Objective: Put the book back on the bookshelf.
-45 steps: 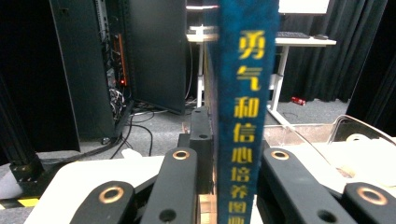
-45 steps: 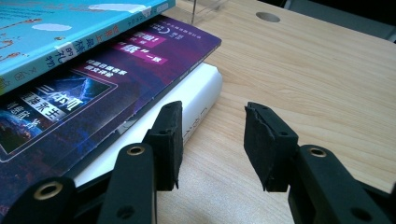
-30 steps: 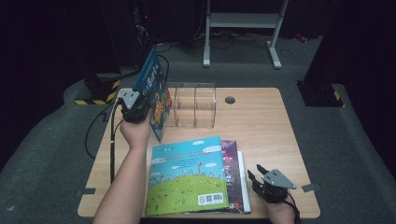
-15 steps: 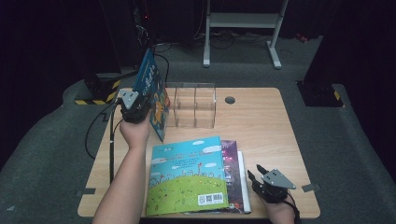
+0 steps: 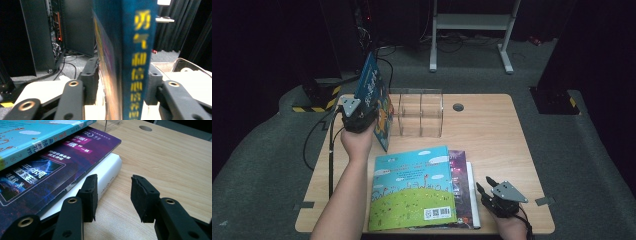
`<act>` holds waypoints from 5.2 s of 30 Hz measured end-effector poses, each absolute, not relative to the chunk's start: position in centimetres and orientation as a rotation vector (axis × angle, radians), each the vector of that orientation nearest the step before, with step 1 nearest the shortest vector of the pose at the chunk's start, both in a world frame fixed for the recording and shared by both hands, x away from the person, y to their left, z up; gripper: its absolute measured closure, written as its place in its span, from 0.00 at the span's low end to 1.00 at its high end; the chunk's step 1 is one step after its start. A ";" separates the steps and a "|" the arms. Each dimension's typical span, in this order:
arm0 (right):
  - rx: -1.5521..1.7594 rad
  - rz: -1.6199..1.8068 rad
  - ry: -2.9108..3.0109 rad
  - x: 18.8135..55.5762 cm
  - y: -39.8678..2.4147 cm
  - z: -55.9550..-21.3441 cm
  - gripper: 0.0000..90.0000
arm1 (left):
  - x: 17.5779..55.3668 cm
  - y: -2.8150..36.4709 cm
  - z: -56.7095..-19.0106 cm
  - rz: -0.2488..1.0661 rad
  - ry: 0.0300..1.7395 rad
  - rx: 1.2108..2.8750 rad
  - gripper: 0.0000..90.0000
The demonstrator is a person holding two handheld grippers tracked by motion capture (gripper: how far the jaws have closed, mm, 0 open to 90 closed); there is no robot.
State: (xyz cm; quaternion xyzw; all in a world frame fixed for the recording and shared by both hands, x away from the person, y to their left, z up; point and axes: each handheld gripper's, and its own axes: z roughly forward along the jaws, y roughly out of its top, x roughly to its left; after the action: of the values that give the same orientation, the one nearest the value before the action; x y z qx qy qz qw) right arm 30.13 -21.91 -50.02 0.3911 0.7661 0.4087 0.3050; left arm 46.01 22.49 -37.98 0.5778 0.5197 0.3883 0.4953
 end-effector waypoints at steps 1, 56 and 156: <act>1.035 1.082 2.027 30.1 -21.9 -50.0 0.63 | 45.9 22.5 -38.0 0.930 1.259 1.405 0.57; 1.027 1.063 2.090 30.3 -21.2 -50.2 0.62 | 35.1 26.2 -45.5 0.610 1.279 1.674 0.24; 1.122 1.175 2.374 31.4 -13.4 -47.8 0.17 | 31.0 22.2 -52.1 0.211 1.290 1.927 0.00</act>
State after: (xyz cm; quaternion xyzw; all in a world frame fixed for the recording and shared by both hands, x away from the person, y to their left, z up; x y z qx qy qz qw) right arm 31.37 -13.36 -47.84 0.3865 0.8180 0.4049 0.1321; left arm 31.02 22.17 -52.13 0.7602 0.5089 0.0833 0.3952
